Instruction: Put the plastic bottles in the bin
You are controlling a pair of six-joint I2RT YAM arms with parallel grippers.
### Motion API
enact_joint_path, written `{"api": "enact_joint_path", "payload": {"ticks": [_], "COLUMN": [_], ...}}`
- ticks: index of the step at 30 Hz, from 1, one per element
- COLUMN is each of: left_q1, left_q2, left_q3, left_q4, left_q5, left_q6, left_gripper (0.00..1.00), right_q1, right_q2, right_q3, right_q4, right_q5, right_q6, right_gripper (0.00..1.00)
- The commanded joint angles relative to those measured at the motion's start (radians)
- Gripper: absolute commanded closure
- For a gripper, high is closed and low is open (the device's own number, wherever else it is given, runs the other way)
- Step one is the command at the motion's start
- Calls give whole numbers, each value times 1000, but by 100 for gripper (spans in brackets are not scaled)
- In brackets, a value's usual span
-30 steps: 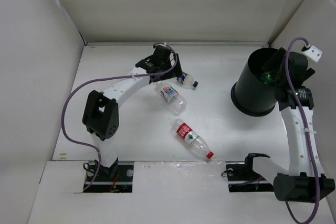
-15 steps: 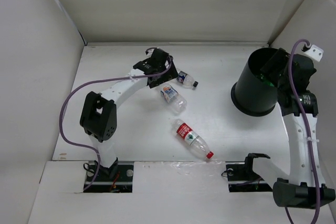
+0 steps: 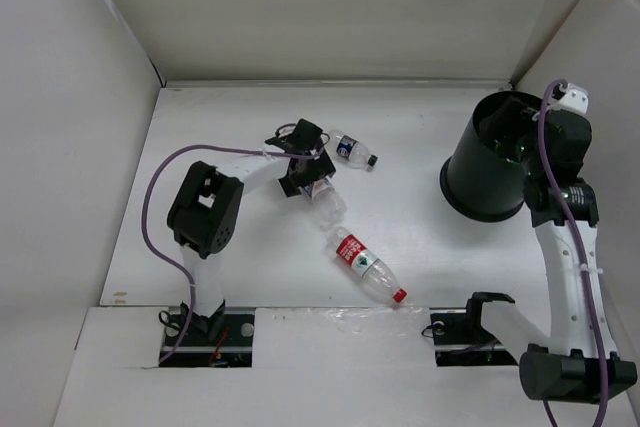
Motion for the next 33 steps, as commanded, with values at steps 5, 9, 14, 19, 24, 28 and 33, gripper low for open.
{"api": "enact_joint_path", "payload": {"ticks": [5,9,14,19,24,28,33], "left_q1": [18,18,9,-18,-18,-18,-18], "left_q2": [26,-52,-198,-340,-471,-544,-649], "left_q3": [-18,-56,-35,34,77,62,15], "left_q4": [45,36,97,114,146,209,312], "left_q5": [-16,-68,-65,-50,51,131,209], "left_q6": [-59,-81,62,179,242,256,256], "left_gripper": [46,99,100,100,100,100,100], "right_q1": [86,224,437,566,667,710,762], "right_q2": [5,25,51,135,272,338,405], "right_q3": [-16,-39,-88,-109,-50,-36,10], "right_q4": [109,181,299,485,548,606,631], "right_q5": [-138,-353,-439,-577,-549,-559,-480], "right_q6": [-59,-151,-159,-95,-28,3,37], "right_gripper": [0,0,0,0,0,0,0]}}
